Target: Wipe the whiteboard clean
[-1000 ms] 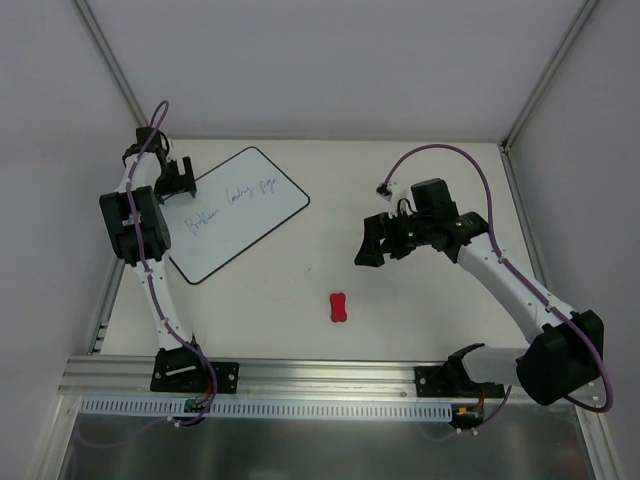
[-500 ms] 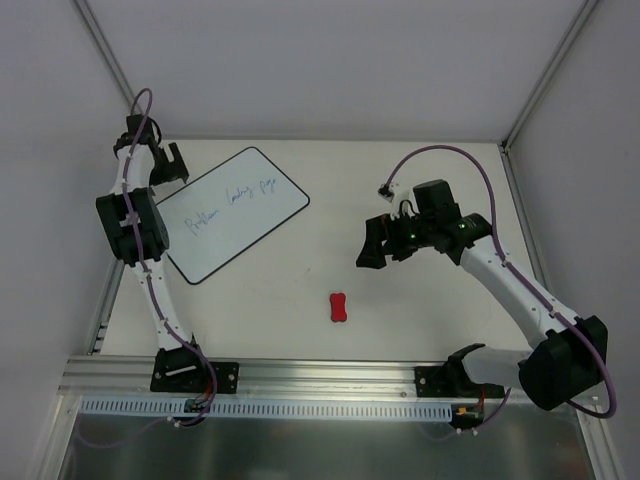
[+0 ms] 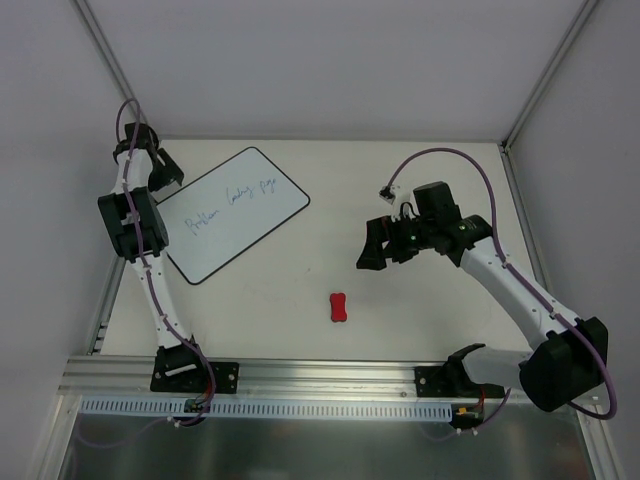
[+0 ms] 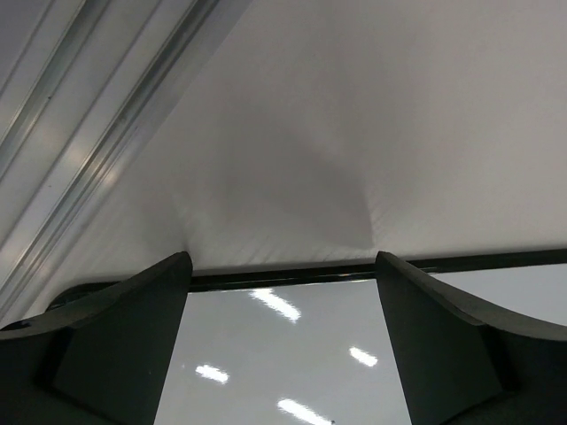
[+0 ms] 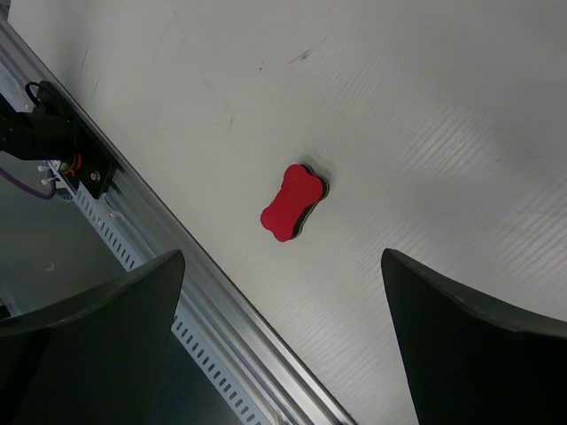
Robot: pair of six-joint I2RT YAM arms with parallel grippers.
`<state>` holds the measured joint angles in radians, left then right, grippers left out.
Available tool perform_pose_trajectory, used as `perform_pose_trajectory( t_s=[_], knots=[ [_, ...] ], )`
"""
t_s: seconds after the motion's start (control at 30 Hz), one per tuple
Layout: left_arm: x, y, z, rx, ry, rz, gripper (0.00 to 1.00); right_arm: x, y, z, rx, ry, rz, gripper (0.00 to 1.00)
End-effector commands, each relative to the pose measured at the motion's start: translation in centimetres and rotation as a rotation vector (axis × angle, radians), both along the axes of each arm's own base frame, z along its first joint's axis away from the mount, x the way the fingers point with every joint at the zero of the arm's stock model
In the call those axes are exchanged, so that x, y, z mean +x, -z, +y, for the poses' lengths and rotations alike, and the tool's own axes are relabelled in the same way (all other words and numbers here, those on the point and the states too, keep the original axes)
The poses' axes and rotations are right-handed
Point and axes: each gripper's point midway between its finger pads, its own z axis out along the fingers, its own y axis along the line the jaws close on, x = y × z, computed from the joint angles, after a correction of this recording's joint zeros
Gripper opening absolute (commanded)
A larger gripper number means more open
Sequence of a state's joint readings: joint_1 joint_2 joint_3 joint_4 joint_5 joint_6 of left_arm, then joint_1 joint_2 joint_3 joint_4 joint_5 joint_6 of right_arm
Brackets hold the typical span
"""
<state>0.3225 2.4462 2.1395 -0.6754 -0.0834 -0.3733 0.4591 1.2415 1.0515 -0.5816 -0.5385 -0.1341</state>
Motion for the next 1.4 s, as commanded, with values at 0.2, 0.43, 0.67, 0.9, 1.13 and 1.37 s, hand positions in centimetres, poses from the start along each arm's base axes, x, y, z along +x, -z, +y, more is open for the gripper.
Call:
perform_pose_trajectory(
  t_s=[0.2, 0.43, 0.67, 0.9, 1.13, 1.37],
  knots=[
    [0.3, 0.7, 0.4, -0.056, -0.082, -0.01, 0.84, -0.8, -0.6, 0.0, 0.019, 0.016, 0.007, 0.99],
    [0.2, 1.5, 0.9, -0.056, -0.088, 0.002, 0.83, -1.1, -0.4, -0.2, 0.023, 0.028, 0.02, 0.99],
    [0.7, 0.0, 1.5, -0.03, -0.1, -0.031, 0.83, -1.5, -0.6, -0.2, 0.034, 0.031, 0.024, 0.99],
    [1.1, 0.2, 1.8, -0.033, -0.107, -0.038, 0.81, -1.8, -0.5, -0.3, 0.037, 0.042, 0.035, 0.99],
    [0.0, 2.9, -0.2, -0.127, -0.089, 0.012, 0.69, -2.1, -0.7, -0.4, 0.047, 0.053, 0.04, 0.99],
    [-2.5, 2.7, -2.7, -0.179, -0.055, 0.061, 0.59, -2.2, -1.3, -0.6, 0.052, 0.057, 0.014, 0.99]
  ],
)
